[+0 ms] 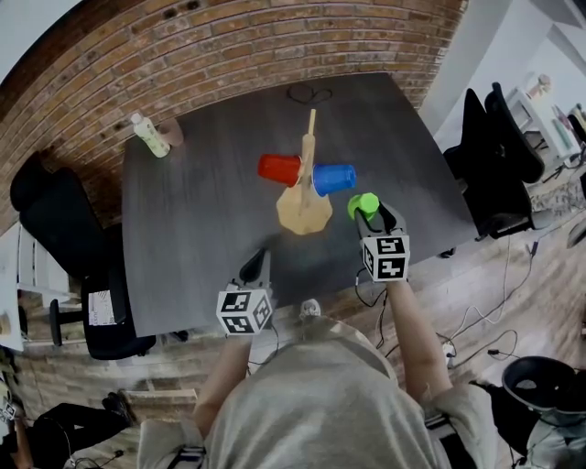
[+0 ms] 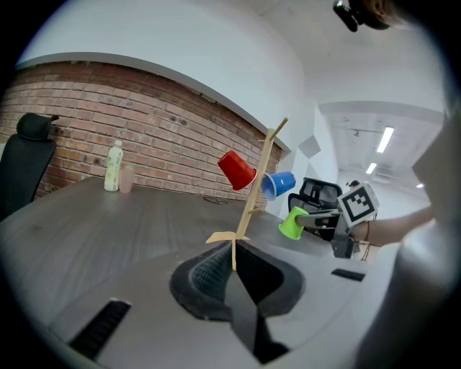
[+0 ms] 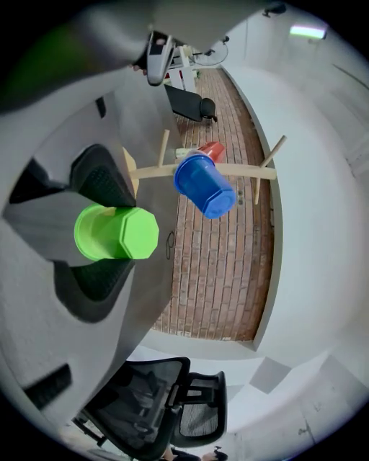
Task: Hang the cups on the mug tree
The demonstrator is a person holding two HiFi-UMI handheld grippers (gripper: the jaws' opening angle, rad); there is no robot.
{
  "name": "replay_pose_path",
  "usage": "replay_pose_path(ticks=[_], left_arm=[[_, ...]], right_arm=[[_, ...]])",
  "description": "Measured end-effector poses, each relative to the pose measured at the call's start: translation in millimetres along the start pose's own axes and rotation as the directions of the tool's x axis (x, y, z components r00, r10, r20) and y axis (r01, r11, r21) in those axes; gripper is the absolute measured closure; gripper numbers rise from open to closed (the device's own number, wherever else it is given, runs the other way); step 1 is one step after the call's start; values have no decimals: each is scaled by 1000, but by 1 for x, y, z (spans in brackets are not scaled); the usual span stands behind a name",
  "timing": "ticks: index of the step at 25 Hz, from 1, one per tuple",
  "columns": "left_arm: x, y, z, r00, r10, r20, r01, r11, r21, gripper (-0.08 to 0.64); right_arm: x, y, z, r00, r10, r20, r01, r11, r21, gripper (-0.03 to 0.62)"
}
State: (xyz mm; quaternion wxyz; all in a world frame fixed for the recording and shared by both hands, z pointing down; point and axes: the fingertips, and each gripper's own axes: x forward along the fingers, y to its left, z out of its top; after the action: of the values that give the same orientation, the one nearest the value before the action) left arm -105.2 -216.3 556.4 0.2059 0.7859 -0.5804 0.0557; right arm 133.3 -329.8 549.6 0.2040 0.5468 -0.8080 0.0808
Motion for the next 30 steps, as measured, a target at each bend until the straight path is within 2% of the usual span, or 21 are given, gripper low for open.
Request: replay_pose_path(ticks=[8, 20, 30], left_arm=[[-22, -1, -12, 1000, 21, 4, -21, 1000, -3, 545], [-56, 0, -16, 998, 56, 25, -56, 998, -14, 545], [-76, 12, -19, 996, 89, 26, -88, 996, -21, 545]], right_arm=[[-27, 22, 19, 998, 31, 57, -30, 999, -19, 370], [-53, 77, 57, 980, 132, 151, -125, 991, -54, 370], [-60, 117, 72, 962, 209, 176, -195, 976, -95, 371]])
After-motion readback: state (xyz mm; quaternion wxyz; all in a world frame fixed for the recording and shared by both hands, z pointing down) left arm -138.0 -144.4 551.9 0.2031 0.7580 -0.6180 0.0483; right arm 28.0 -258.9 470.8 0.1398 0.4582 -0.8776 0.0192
